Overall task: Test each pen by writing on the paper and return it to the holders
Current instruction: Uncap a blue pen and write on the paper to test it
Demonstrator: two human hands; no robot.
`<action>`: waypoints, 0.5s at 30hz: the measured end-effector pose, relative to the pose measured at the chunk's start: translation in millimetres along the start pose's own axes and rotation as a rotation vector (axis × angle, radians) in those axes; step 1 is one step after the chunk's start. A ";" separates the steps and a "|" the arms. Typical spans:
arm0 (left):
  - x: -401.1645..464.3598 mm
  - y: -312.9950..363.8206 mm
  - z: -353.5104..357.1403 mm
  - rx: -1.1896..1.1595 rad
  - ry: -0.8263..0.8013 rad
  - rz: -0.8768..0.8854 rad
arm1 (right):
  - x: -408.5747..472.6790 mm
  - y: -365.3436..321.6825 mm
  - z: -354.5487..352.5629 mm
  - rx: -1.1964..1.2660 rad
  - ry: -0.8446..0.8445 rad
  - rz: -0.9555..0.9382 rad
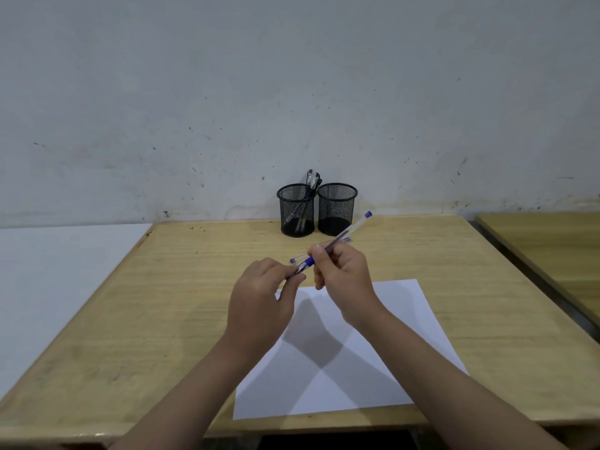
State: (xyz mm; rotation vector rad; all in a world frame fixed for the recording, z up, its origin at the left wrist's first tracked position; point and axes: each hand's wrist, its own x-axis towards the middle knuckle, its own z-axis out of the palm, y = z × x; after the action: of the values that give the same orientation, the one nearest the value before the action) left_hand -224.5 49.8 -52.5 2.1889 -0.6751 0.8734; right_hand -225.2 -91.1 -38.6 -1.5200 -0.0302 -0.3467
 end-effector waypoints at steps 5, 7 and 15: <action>13.4 -6.3 -1.9 0.113 -0.067 0.050 | 23.8 6.5 8.4 0.166 -0.015 0.230; 17.1 -10.6 -3.0 0.120 -0.078 0.041 | 29.7 11.0 15.2 0.235 -0.036 0.295; -17.8 -34.6 -39.2 0.136 -0.050 -0.011 | 91.5 9.4 -56.1 0.430 0.451 0.398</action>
State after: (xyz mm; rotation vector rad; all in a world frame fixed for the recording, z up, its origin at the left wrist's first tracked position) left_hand -228.2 104.7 -57.9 2.3400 -0.6440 0.8849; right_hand -146.9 -164.5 -29.8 -0.9673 0.5166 -0.3285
